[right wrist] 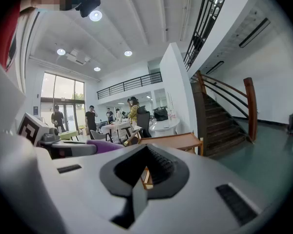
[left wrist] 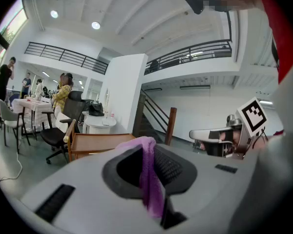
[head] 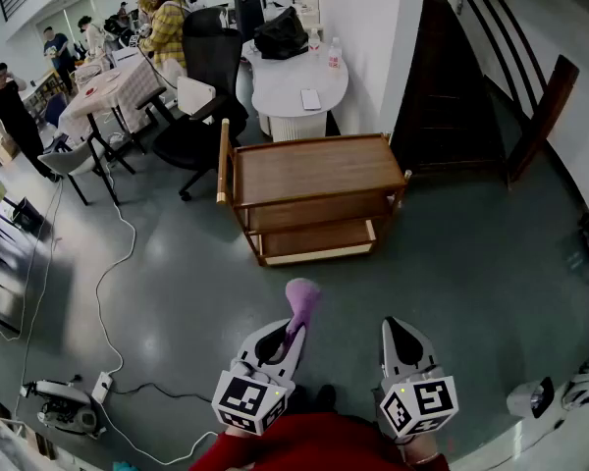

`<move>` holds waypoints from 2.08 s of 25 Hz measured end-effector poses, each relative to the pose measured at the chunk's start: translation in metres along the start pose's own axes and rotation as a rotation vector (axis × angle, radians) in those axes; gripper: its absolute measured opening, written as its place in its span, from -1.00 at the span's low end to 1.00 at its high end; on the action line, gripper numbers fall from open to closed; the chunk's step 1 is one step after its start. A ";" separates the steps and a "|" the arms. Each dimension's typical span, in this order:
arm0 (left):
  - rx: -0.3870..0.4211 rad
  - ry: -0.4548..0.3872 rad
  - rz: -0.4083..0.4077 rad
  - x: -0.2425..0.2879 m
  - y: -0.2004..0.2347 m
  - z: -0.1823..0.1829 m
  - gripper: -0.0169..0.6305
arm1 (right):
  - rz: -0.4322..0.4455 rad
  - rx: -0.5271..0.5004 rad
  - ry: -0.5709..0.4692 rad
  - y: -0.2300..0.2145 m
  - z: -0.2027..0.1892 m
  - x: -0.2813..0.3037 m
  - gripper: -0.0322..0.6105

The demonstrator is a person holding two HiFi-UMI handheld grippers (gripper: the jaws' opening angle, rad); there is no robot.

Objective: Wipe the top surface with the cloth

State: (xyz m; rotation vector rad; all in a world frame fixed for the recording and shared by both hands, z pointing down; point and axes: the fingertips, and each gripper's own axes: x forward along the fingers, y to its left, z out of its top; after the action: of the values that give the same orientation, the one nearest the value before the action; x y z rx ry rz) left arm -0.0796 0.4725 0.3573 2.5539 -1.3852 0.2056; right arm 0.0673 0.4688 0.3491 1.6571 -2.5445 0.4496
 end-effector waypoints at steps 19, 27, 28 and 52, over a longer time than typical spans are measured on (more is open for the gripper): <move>-0.014 0.024 0.021 0.016 -0.005 0.001 -0.79 | 0.018 0.041 0.017 -0.018 0.001 0.006 -0.89; -0.015 0.033 0.075 0.046 0.013 0.006 -0.79 | 0.020 0.037 0.012 -0.041 0.010 0.033 -0.89; -0.016 0.036 0.087 0.053 0.022 0.007 -0.79 | 0.018 0.042 0.015 -0.045 0.011 0.043 -0.89; -0.134 0.106 0.232 0.287 0.266 0.058 -0.79 | 0.056 0.033 0.101 -0.132 0.105 0.381 -0.89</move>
State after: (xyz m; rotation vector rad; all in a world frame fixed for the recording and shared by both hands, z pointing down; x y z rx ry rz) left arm -0.1461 0.0850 0.4027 2.2398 -1.5950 0.2735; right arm 0.0387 0.0531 0.3586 1.5345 -2.5293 0.5669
